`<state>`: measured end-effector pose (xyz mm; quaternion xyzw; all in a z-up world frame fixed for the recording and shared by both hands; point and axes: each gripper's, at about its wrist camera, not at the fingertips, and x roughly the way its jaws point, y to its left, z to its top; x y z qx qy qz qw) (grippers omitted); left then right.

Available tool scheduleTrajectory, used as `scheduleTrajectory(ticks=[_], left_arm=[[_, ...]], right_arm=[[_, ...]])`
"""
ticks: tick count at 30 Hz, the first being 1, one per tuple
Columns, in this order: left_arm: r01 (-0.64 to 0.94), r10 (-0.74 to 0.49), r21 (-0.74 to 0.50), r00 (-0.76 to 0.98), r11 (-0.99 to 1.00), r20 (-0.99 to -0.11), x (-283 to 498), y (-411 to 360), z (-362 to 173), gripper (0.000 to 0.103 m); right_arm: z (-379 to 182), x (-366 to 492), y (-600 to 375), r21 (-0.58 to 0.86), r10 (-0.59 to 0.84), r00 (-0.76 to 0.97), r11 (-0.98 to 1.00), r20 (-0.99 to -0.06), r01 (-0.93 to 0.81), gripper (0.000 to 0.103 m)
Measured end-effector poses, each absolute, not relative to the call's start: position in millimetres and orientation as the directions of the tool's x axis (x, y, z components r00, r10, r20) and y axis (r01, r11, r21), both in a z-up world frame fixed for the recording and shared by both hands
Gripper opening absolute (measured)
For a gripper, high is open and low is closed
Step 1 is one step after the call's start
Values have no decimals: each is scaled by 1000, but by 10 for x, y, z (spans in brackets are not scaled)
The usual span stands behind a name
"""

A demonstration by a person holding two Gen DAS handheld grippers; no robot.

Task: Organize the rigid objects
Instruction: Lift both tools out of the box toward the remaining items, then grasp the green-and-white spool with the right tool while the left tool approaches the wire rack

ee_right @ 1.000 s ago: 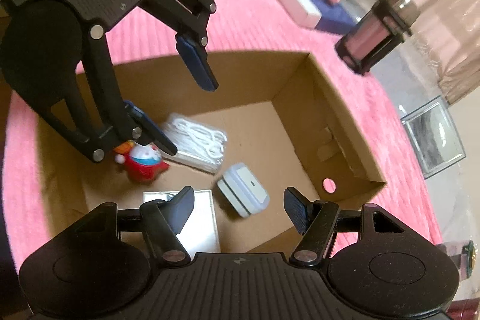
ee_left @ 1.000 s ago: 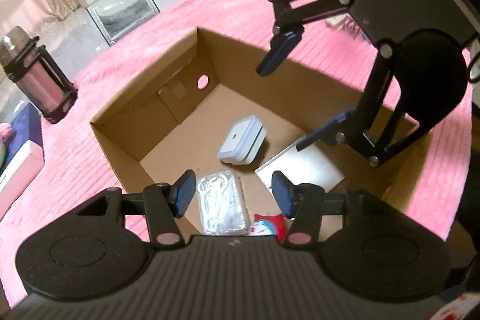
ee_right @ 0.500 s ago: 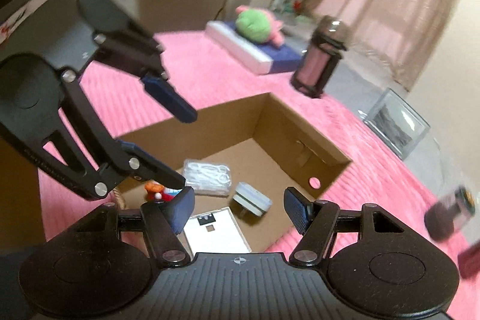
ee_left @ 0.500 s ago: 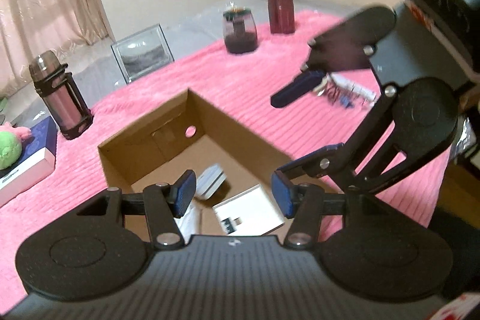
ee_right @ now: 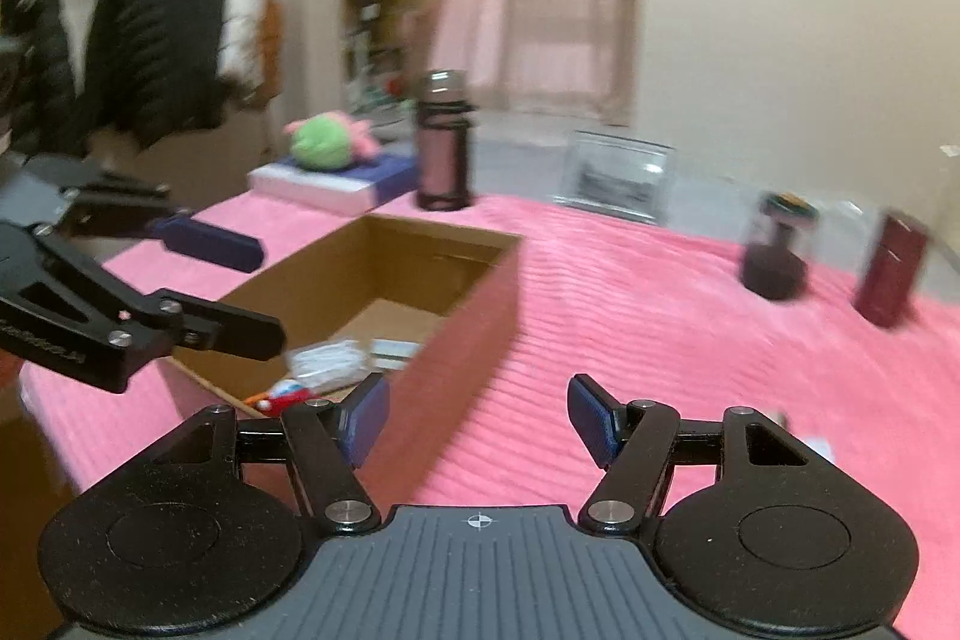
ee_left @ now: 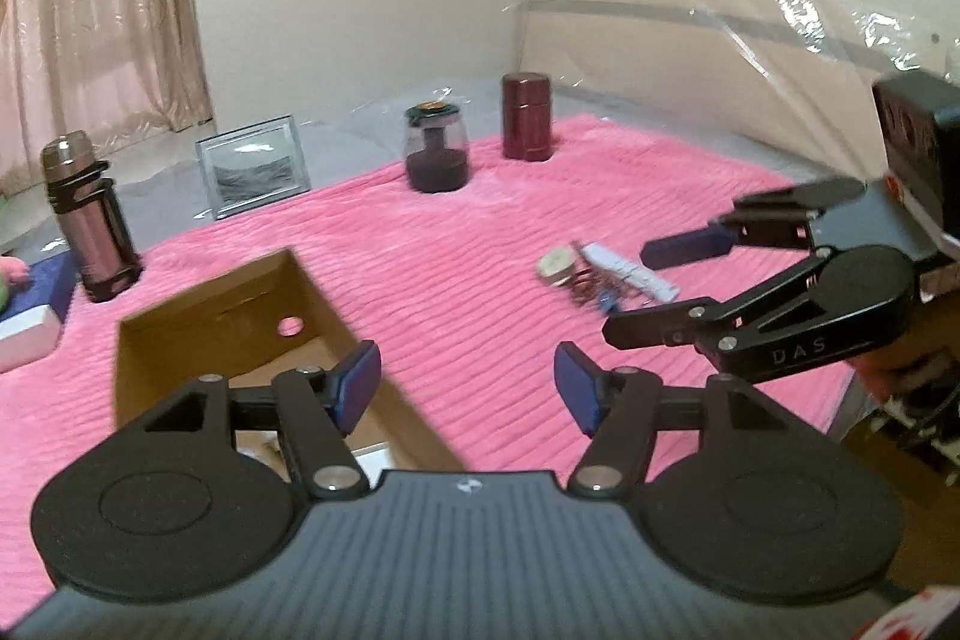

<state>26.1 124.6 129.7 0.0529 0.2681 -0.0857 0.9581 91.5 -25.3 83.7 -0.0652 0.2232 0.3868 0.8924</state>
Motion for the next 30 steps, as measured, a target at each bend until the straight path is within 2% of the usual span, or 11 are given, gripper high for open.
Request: scheduleTrajectory(ticks=[10, 16, 26, 30], left_arm=[[209, -207, -53, 838, 976, -505, 434, 540, 1021, 60], [186, -205, -89, 833, 979, -513, 610, 280, 765, 66], [139, -177, -111, 820, 984, -545, 1127, 77, 286, 67], [129, -158, -91, 837, 987, -523, 1307, 63, 137, 69]], right_arm=[[577, 829, -1246, 190, 543, 723, 836, -428, -515, 63], [333, 839, -1781, 242, 476, 759, 879, -445, -410, 63], [-14, 1087, -2074, 235, 390, 786, 920, -480, -313, 65], [-129, 1292, -1976, 221, 375, 783, 927, -496, -304, 65]])
